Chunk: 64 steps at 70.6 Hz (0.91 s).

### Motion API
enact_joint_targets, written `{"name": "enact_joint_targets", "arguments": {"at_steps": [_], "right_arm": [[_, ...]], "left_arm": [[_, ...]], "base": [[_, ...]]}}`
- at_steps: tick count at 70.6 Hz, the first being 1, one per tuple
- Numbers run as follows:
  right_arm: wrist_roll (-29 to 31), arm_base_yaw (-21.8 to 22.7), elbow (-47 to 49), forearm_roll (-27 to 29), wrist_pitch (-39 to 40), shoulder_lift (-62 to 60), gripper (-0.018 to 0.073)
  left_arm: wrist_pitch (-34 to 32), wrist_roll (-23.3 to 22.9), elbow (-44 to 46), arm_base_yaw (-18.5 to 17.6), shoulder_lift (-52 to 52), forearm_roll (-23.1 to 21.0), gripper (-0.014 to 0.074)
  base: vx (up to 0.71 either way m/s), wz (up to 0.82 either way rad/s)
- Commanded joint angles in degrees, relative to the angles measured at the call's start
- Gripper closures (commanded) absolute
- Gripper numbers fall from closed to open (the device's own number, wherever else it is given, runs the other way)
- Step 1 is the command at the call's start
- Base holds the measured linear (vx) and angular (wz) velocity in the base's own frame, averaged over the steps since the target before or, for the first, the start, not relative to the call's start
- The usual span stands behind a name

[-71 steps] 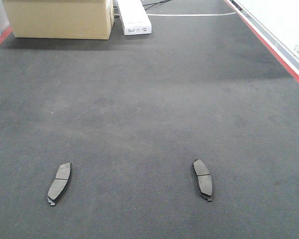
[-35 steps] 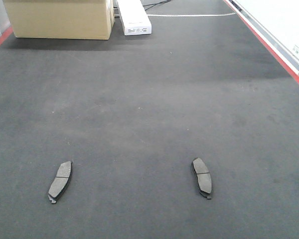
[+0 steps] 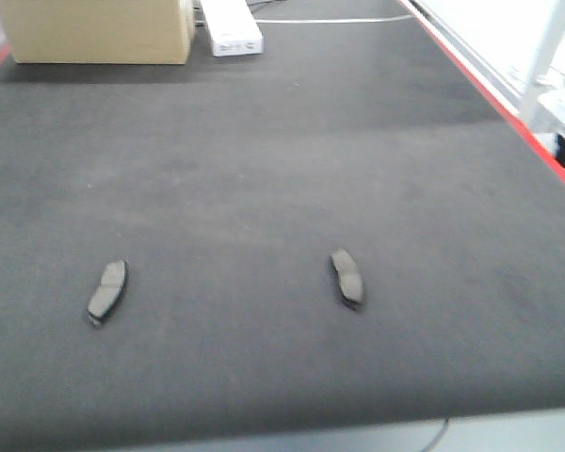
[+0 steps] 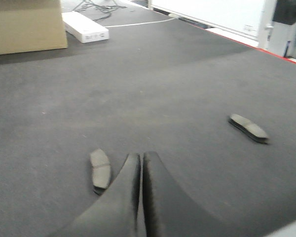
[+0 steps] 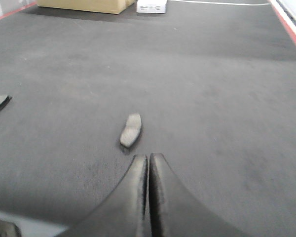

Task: Move and align brake pads A on conveyor
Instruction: 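Raise the open right gripper away from the placed pads, then drive the base away from the conveyor down the corridor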

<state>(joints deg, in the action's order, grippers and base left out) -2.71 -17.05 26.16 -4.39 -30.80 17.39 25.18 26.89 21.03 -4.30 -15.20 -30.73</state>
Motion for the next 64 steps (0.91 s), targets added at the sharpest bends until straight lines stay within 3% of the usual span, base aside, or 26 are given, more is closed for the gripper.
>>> {"name": "enact_joint_targets", "arguments": {"at_steps": [1,39,64], "right_arm": [[-0.05,0.17,1.58,-0.47,4.13,0.5,0.0568],[-0.11,0.17,1.58,-0.47,4.16,0.5,0.0568],[-0.11,0.17,1.58,-0.47,4.16,0.5,0.0568]], "left_arm": [[-3.38,0.04,1.48,-0.41,-0.4,-0.96,0.0603],[-3.38,0.04,1.48,-0.41,-0.4,-0.96,0.0603],[-3.38,0.04,1.48,-0.41,-0.4,-0.96,0.0603]], "base": [[-0.27,-0.2],[-0.3,-0.13],[-0.29,-0.52]]}}
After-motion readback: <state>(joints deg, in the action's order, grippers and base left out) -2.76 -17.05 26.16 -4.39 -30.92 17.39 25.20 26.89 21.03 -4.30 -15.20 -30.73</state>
